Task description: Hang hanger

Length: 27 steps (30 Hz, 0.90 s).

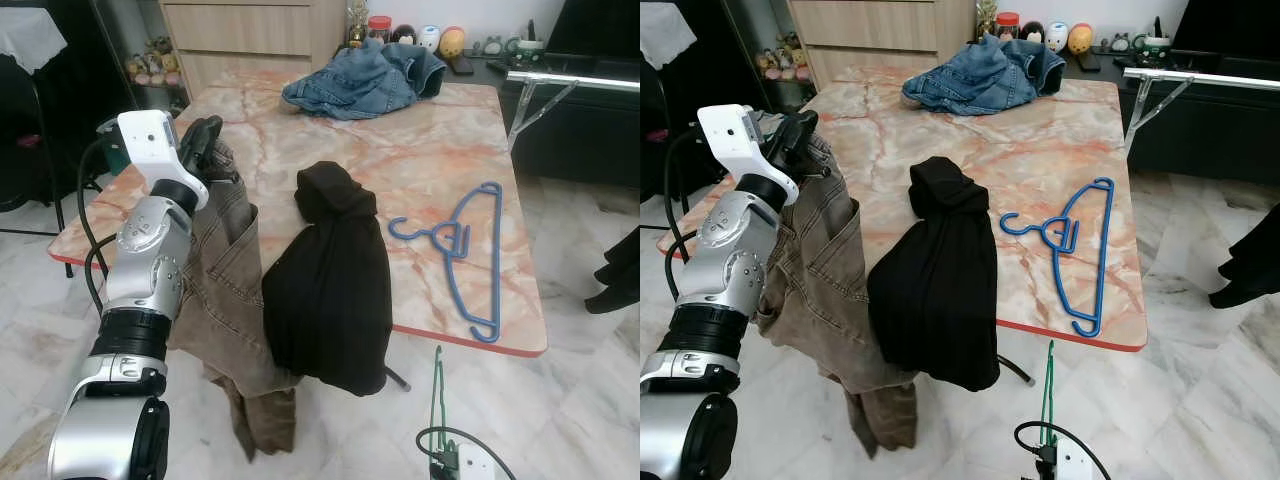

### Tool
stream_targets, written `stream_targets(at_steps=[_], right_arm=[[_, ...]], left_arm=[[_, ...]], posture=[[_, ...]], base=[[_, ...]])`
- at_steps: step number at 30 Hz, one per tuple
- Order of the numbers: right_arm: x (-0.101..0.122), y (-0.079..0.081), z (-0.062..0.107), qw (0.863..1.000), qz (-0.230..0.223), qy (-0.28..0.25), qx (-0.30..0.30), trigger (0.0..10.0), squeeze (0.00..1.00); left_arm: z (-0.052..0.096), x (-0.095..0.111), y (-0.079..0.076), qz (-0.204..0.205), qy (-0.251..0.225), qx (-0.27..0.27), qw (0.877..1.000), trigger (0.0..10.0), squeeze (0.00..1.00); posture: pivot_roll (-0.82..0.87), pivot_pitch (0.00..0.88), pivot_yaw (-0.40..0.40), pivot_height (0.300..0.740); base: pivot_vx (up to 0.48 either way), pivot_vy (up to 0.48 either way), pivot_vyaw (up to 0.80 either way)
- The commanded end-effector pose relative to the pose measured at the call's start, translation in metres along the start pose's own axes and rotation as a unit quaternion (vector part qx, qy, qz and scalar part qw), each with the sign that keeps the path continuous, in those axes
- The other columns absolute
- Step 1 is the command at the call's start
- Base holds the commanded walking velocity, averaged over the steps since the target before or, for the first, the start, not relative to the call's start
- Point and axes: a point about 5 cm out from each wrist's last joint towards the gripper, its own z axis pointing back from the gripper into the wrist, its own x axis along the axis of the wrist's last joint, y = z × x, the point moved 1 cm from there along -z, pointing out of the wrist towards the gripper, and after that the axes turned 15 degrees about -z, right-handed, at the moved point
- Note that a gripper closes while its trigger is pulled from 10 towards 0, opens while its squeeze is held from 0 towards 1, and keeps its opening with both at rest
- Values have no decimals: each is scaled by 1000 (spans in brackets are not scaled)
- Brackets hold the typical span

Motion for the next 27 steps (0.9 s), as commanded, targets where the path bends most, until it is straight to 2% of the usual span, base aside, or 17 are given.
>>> stream_targets(at_steps=[1,7,17,27], right_arm=[[0,0,0,1000,-6,-3,-3,10000,0],[-1,1,0,1000,-6,-1,-3,10000,0],[-2,3,0,1000,-8,1,-2,10000,0],[-3,5,-1,1000,-9,4,-3,10000,0]], left_arm=[[4,2,5,-17,-1,4,1000,10000,0],[7,0,10,-19,4,14,1000,10000,0],[-1,12,21,-30,-9,23,999,10000,0],[-28,45,24,-51,-53,11,997,10000,0]], posture=[[29,25,32,740],[36,29,31,740],[37,33,38,740],[51,28,40,740]], base=[[251,0,0],[272,0,0],[336,0,0],[348,0,0]])
